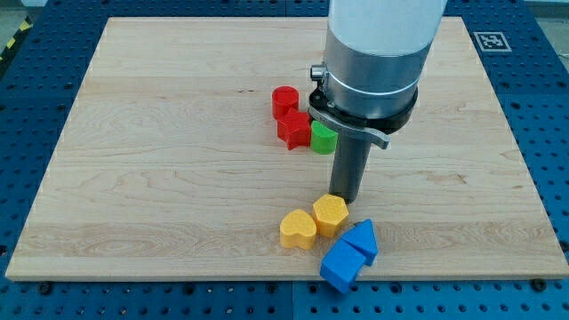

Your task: Place your hand at the bottom of the board

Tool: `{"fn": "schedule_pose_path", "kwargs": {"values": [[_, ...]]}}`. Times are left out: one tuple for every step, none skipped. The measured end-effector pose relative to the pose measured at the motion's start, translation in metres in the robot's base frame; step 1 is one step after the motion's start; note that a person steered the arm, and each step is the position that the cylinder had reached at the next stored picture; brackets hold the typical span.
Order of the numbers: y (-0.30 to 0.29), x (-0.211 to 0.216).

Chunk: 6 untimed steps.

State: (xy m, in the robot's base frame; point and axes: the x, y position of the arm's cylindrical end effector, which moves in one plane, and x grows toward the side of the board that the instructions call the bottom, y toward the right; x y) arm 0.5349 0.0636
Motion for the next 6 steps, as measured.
{"fn": "schedule_pose_path", "kwargs": {"values": [[0.001,0.0],[0.001,0.0],[0.027,-0.007],[0.082,-0.001],[0.106,0.083],[0.103,0.084]]}}
